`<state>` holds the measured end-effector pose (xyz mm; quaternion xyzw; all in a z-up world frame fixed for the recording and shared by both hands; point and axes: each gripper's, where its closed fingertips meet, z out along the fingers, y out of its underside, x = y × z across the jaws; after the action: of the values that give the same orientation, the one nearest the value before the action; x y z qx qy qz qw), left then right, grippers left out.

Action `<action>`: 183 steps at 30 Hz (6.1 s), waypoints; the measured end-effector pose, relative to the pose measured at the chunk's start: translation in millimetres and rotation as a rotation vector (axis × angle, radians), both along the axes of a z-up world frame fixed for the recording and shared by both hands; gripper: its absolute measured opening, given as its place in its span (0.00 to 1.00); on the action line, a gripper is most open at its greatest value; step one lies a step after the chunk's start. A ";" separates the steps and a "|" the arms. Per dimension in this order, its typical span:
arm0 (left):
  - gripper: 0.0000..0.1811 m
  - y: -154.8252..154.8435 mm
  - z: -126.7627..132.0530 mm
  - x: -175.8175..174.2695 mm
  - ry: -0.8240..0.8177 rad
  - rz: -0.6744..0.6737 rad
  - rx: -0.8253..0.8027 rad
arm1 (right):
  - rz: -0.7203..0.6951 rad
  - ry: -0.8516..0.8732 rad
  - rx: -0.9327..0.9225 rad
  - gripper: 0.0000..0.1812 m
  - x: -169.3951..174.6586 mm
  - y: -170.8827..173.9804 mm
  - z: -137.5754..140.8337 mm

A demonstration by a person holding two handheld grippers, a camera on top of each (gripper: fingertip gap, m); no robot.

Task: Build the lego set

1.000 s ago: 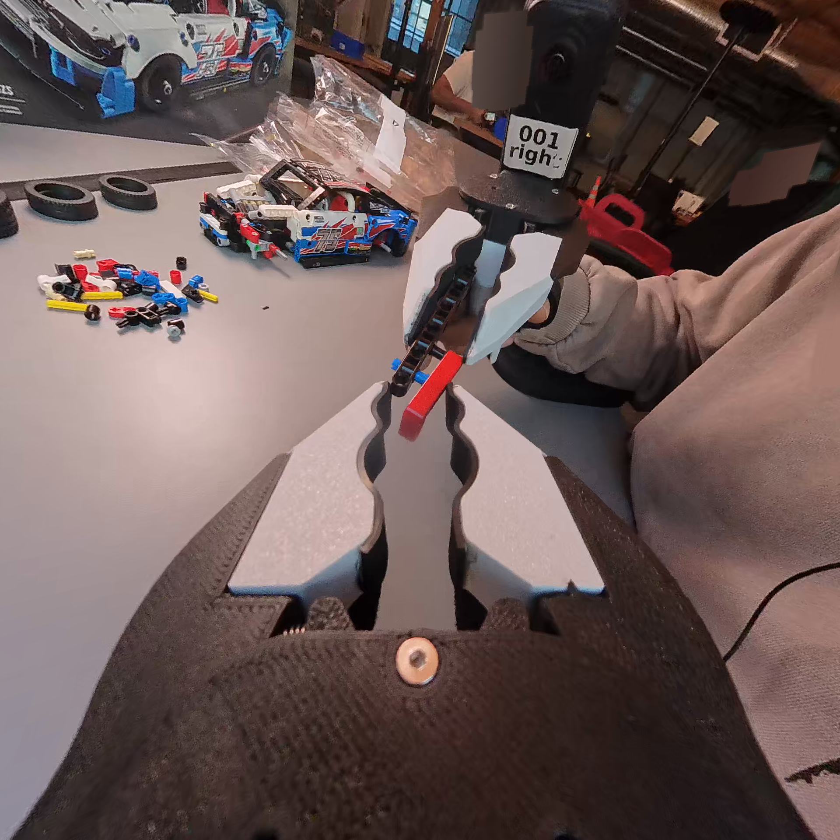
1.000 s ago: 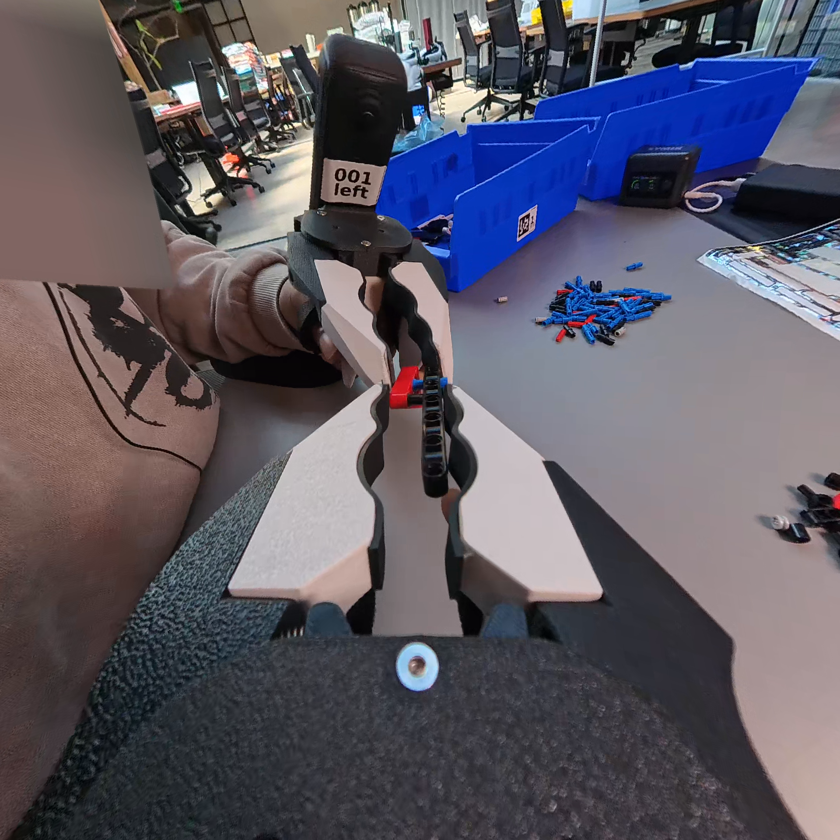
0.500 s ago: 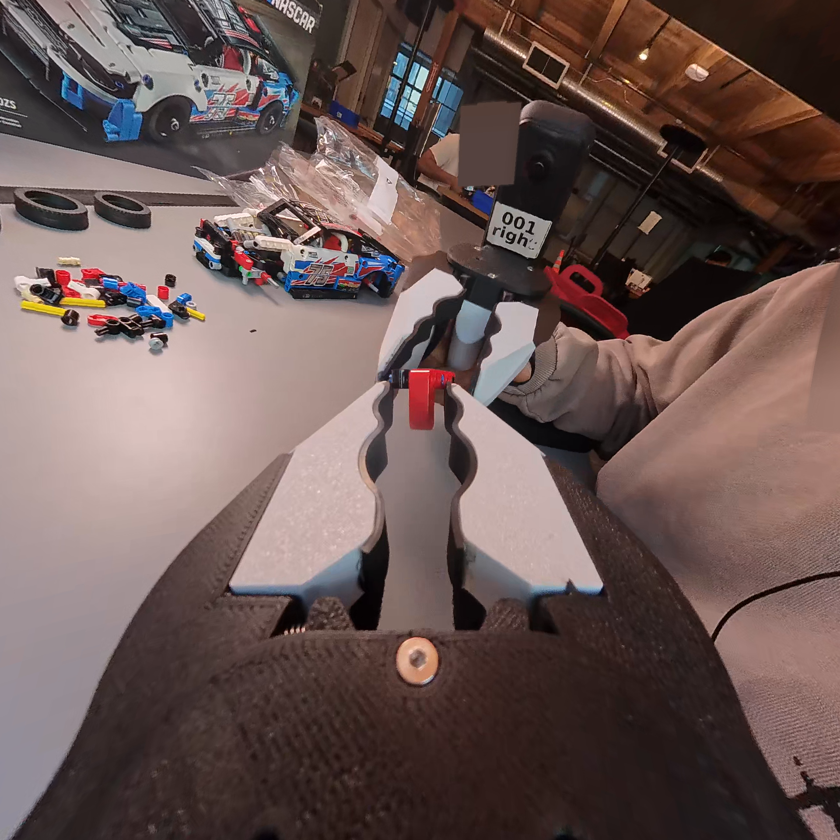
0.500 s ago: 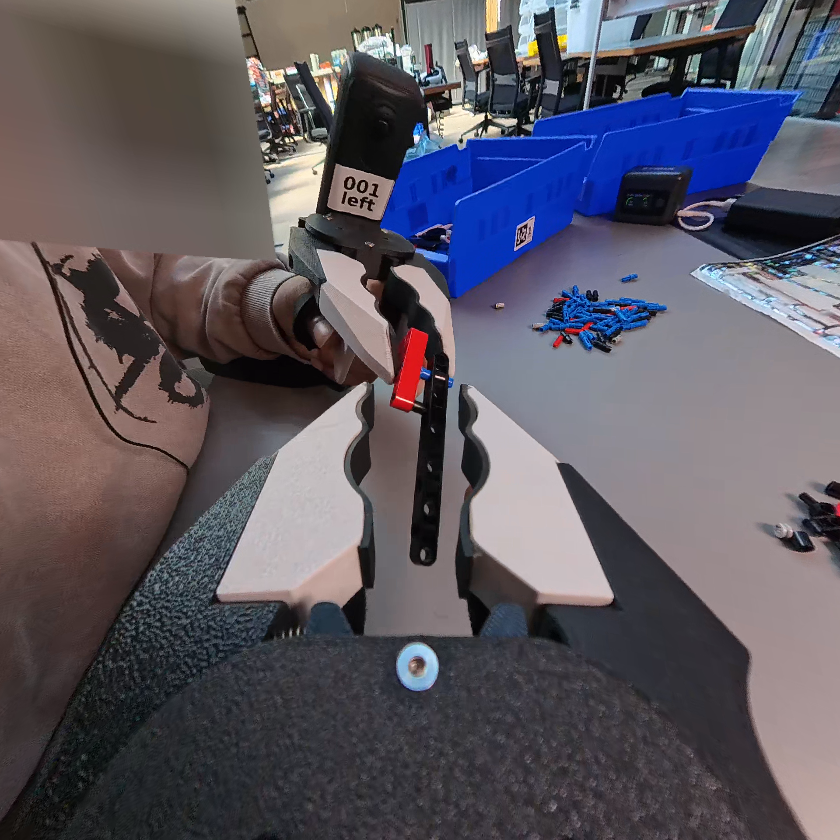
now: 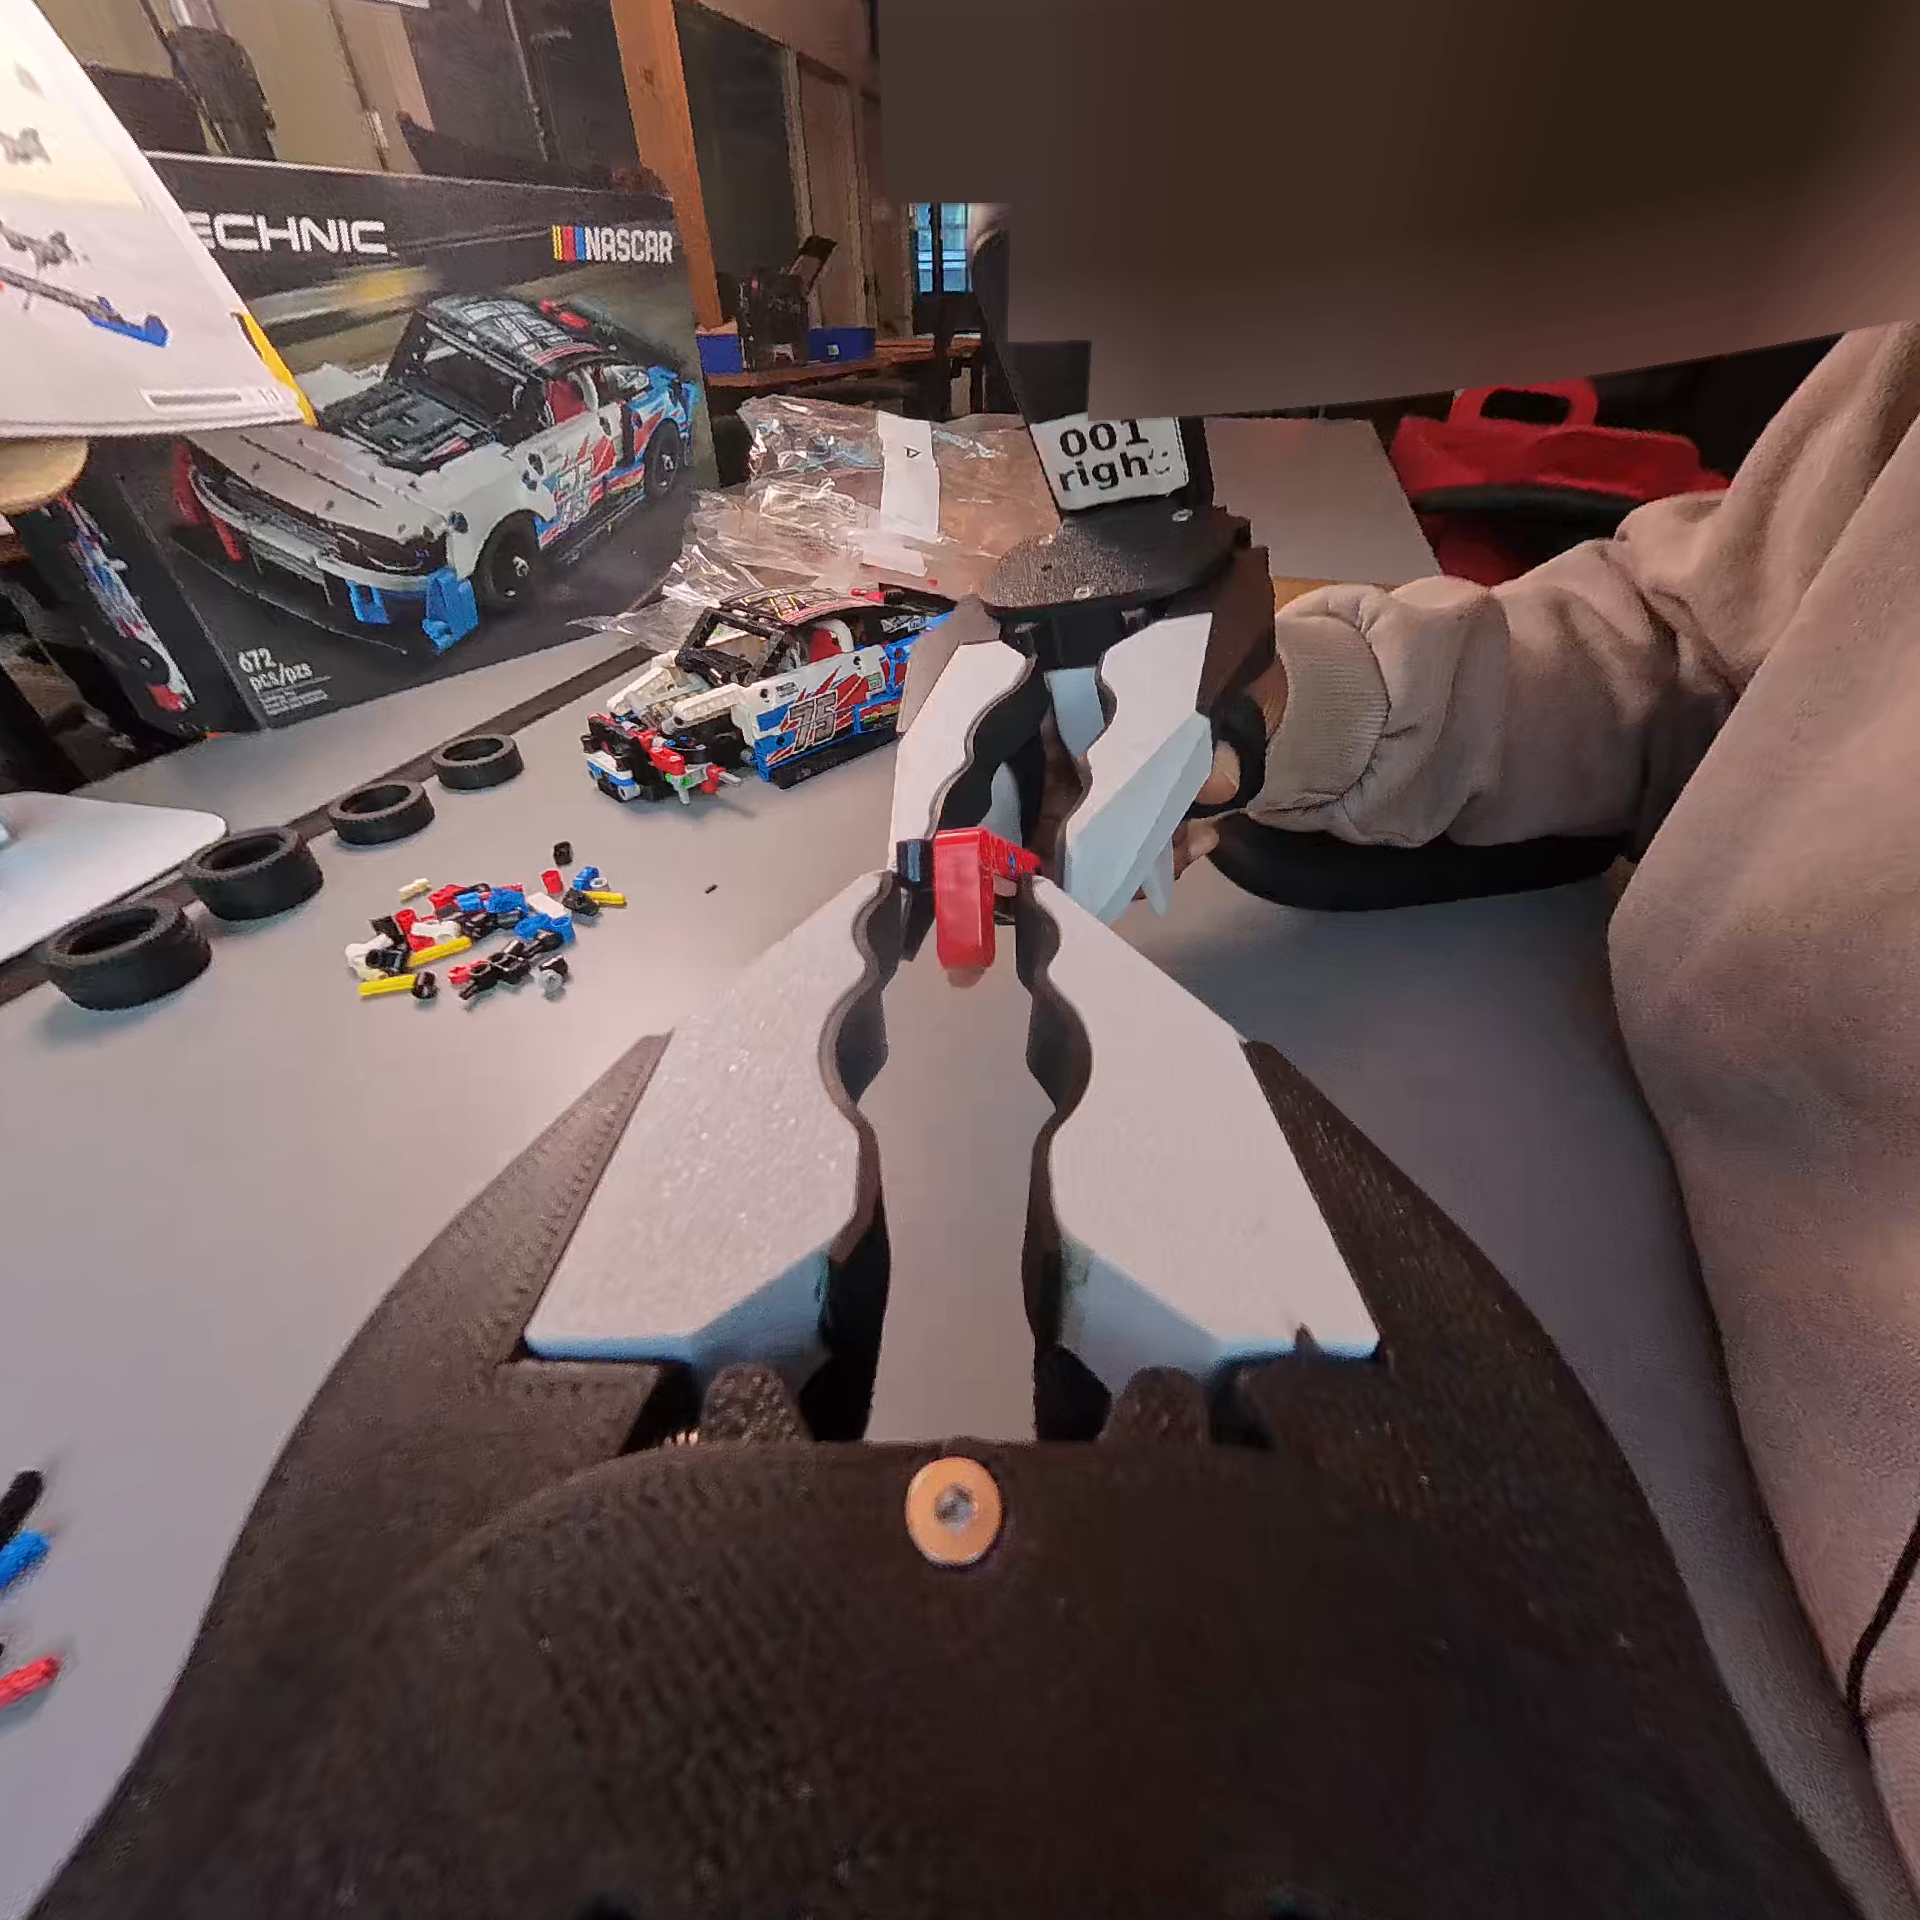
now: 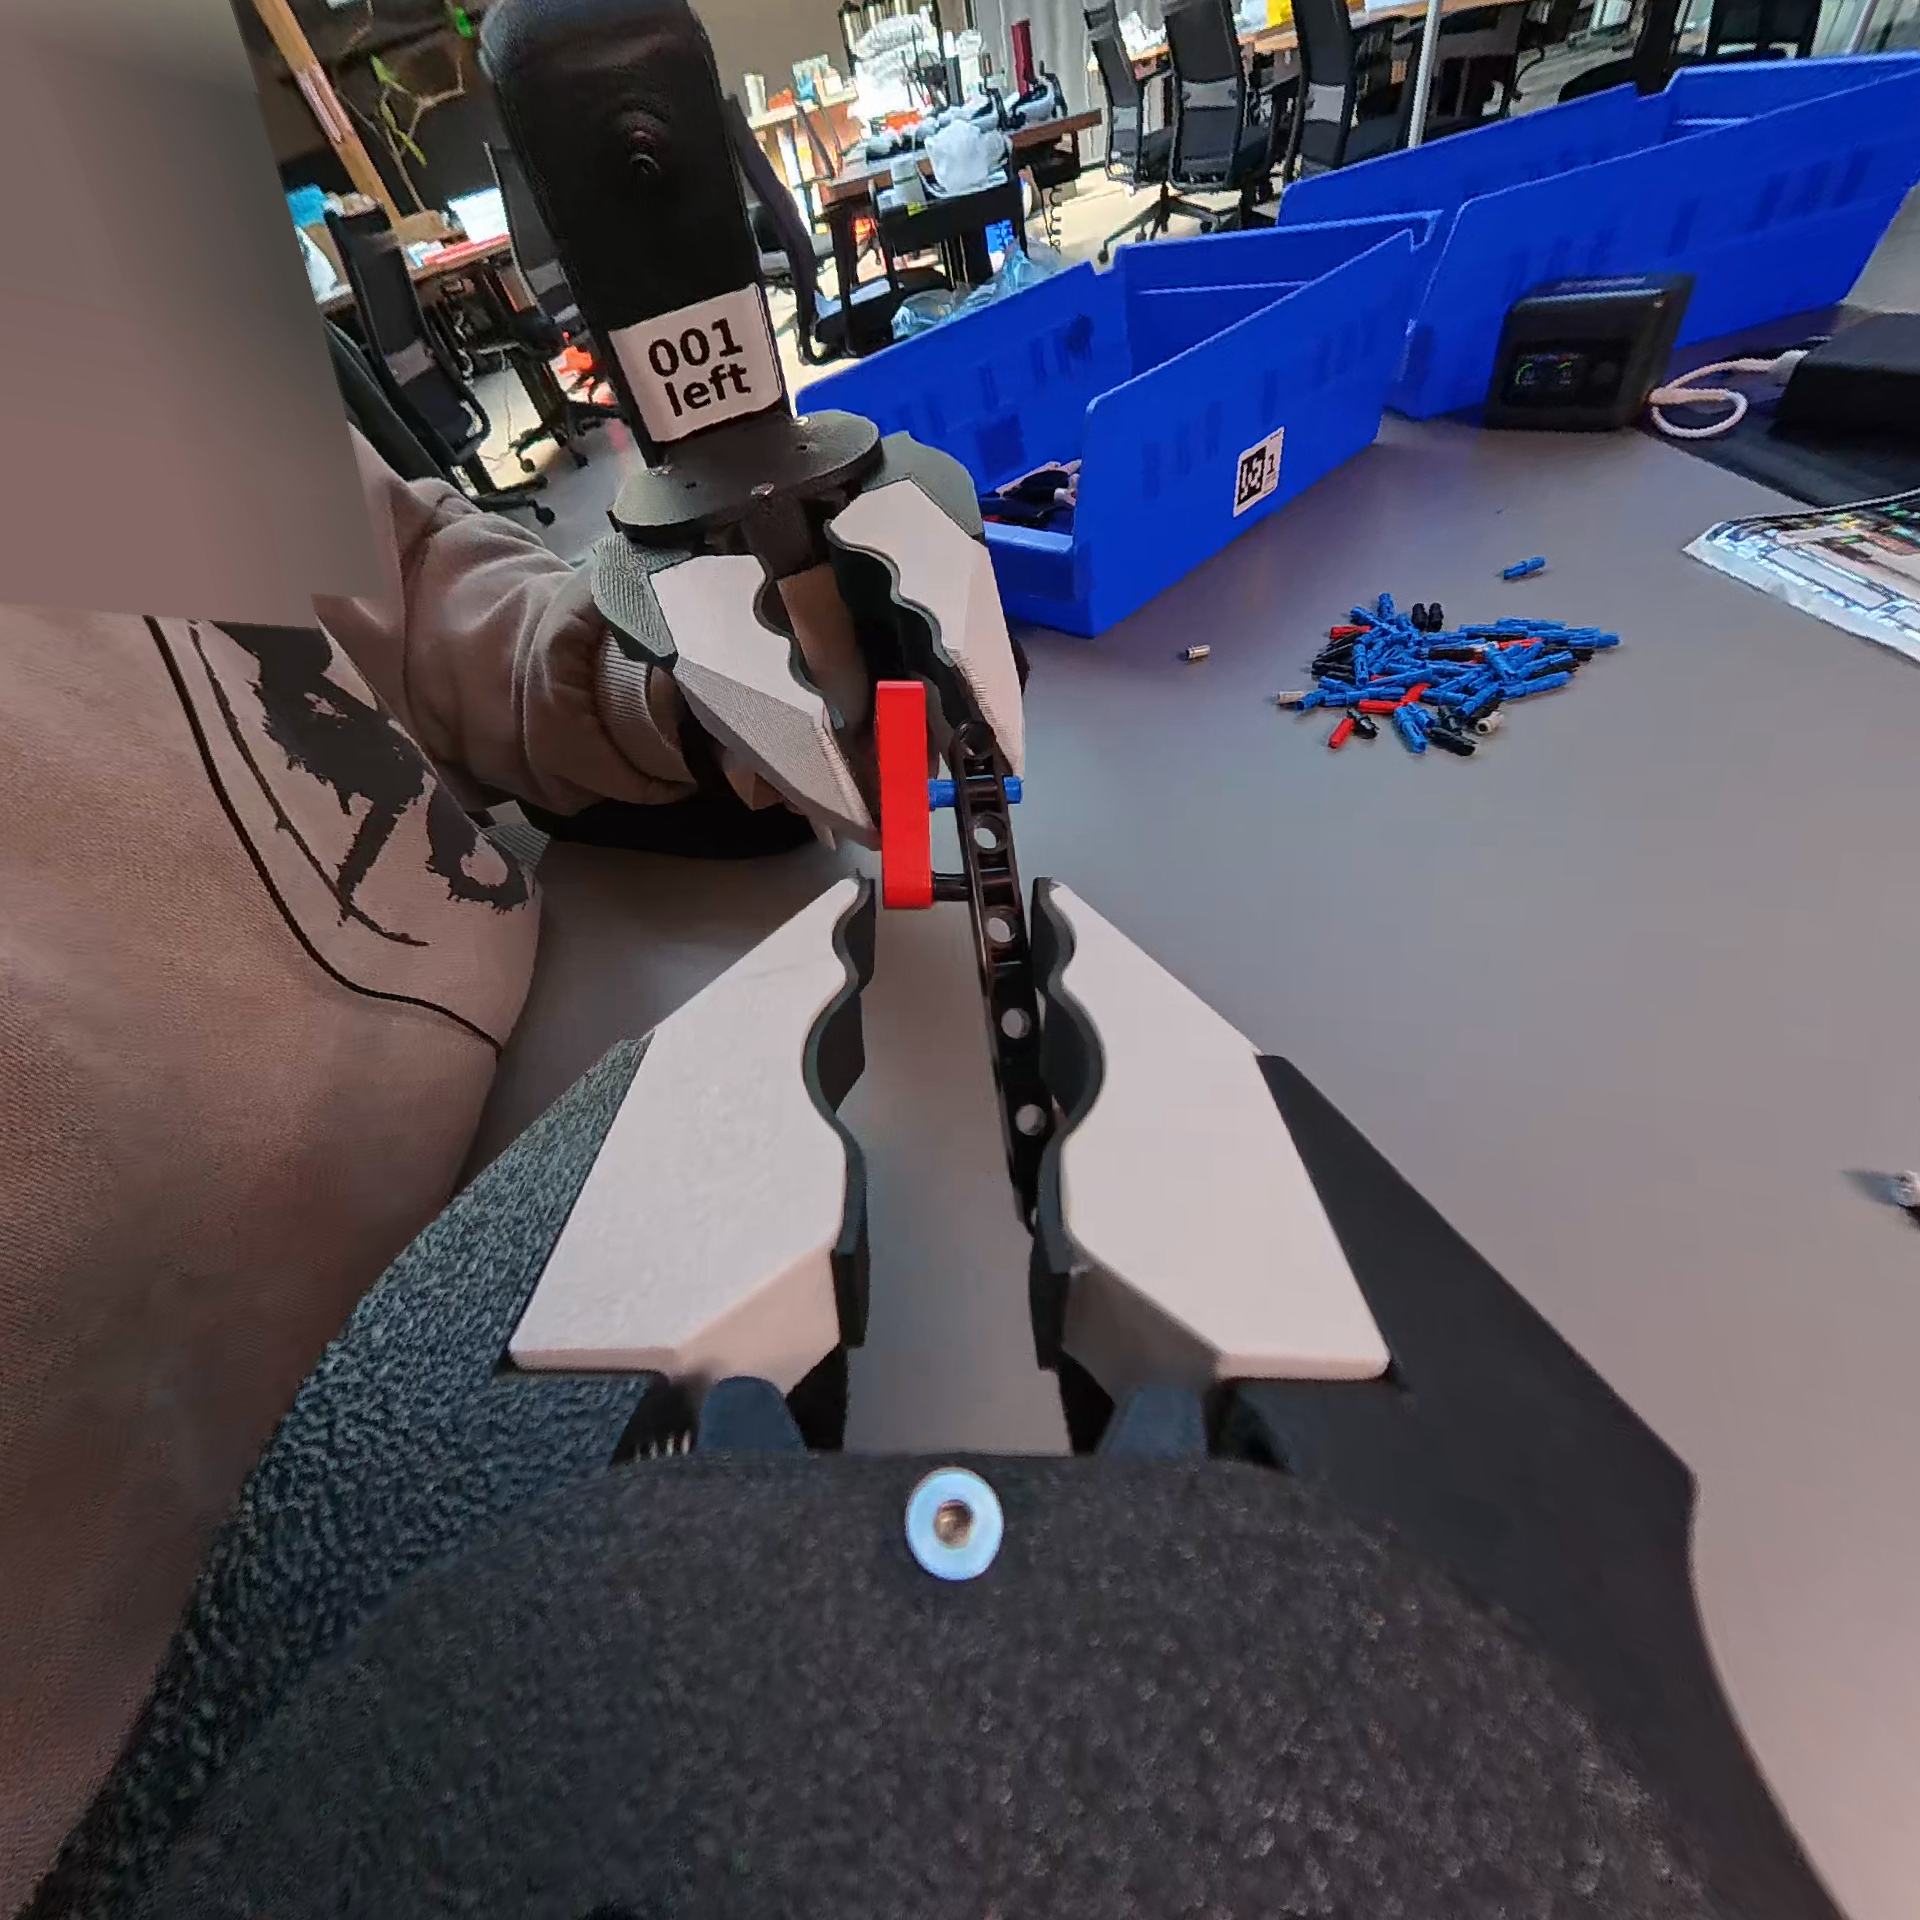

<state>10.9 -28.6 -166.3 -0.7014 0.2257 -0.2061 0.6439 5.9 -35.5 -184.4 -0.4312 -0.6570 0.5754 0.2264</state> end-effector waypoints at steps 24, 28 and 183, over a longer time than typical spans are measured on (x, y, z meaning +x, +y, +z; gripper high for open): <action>0.13 -9.0 -17.5 6.9 0.120 -0.093 -0.043 | 0.001 0.071 0.482 0.13 1.0 -2.7 -22.9; 0.16 -4.4 -38.7 5.8 -0.055 -0.122 -0.305 | -0.076 0.060 0.686 0.13 -6.2 12.0 -35.5; 0.09 -12.3 -111.7 5.2 0.543 -0.270 -0.386 | 0.218 -0.368 0.533 0.03 21.7 0.1 -81.4</action>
<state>16.1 -40.9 -278.0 -0.8031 0.4361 -0.1341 0.3832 27.6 -35.4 -265.8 -0.3809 -0.8563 0.3169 0.1459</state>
